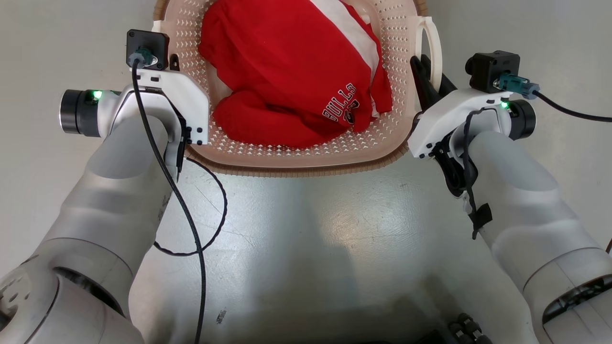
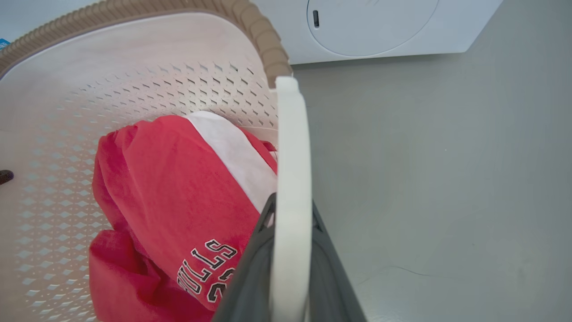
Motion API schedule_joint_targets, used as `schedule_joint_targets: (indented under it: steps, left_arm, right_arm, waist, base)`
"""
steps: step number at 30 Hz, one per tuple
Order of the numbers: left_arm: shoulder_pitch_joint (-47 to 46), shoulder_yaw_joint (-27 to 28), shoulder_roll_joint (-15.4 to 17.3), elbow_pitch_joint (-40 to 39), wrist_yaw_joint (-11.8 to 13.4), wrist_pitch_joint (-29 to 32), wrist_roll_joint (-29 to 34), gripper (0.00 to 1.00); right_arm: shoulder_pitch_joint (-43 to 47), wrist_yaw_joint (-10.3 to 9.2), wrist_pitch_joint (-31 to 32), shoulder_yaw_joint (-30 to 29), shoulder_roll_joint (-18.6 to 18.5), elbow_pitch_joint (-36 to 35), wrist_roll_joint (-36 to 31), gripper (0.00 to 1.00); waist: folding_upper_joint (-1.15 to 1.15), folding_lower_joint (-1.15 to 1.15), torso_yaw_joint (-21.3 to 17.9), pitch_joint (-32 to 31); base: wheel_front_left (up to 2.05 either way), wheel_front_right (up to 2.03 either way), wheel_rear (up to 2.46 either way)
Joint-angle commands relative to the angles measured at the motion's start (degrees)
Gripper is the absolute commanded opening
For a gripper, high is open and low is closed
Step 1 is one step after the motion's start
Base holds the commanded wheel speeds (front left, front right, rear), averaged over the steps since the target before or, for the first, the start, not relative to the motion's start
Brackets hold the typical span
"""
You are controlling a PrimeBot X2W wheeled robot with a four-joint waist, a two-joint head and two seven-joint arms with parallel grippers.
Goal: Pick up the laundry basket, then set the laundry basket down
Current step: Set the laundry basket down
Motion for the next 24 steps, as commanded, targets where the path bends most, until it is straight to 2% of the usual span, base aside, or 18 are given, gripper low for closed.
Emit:
schedule_joint_targets:
  steps: [1, 24]
  left_arm:
    - [-0.81, 0.60, 3.13, 0.70, 2.29, -0.10, -0.09, 0.00]
    - [-1.00, 0.06, 3.37, 0.70, 2.80, 0.29, -0.74, 0.00]
  right_arm:
    - [1.25, 0.43, -1.29, 0.29, 0.58, -0.60, -0.68, 0.00]
    - [1.22, 0.43, -1.29, -0.18, 0.58, -0.60, -0.87, 0.00]
  waist:
    - [0.00, 0.00, 0.02, 0.02]
    - [0.00, 0.00, -0.32, 0.67]
  base:
    - [0.00, 0.00, 0.00]
    - [0.00, 0.00, 0.00]
